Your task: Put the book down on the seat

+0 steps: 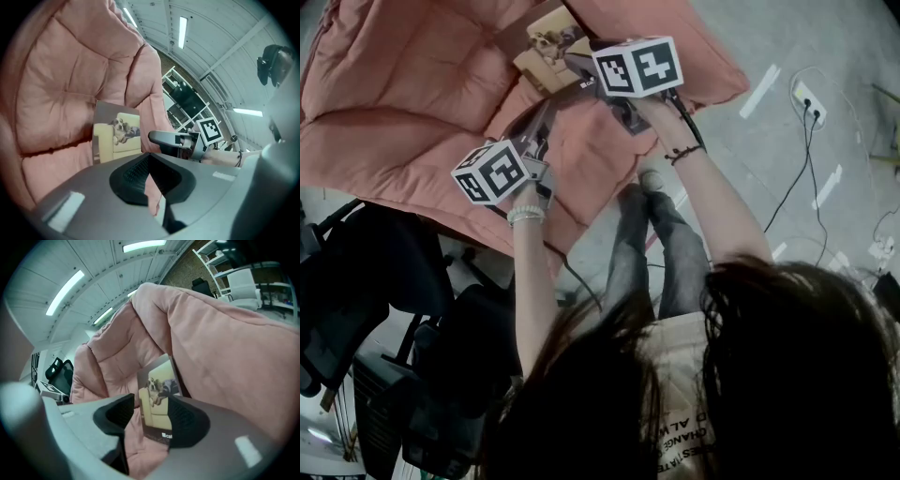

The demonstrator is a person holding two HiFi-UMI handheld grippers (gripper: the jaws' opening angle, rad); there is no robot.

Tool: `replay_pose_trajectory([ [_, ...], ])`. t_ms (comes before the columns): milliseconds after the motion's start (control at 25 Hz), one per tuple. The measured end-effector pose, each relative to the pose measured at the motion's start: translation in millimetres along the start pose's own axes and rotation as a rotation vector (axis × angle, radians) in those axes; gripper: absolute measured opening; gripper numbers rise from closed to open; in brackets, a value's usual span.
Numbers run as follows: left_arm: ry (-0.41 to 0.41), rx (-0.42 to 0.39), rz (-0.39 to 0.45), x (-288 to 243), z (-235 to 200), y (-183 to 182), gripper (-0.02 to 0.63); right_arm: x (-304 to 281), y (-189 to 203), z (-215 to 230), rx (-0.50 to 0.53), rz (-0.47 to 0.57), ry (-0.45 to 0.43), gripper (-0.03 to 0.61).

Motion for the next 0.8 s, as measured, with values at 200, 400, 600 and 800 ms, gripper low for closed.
replay_pose_trajectory([
  [200,0.028,-0.017,0.051,16.1,31.0,-1.8,-0.009,34.4,-5.3,-19.7,-0.009,0.062,-0.032,0.177],
  [400,0.054,-0.031,0.089,35.8,67.1,-3.7,-0.011,70.7,-16.5,-44.0,-0.005,0.125,-0.019,0.143],
  [600,0.082,-0.055,0.120,59.0,108.6,-1.2,-0.009,110.8,-30.1,-66.1,0.006,0.177,0.006,0.117],
  [800,0.109,-0.070,0.139,78.1,141.7,-0.1,-0.009,147.2,-40.9,-86.0,-0.018,0.231,0.024,0.097],
])
Point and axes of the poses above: the fingertips, and each gripper's own axes: x backward along the fingers, z to its right, y out of its underside, the point moved 10 cm from there along x, backward along the fingers, and after that the axes turned 14 degrees about x, right-handed, at the moved point
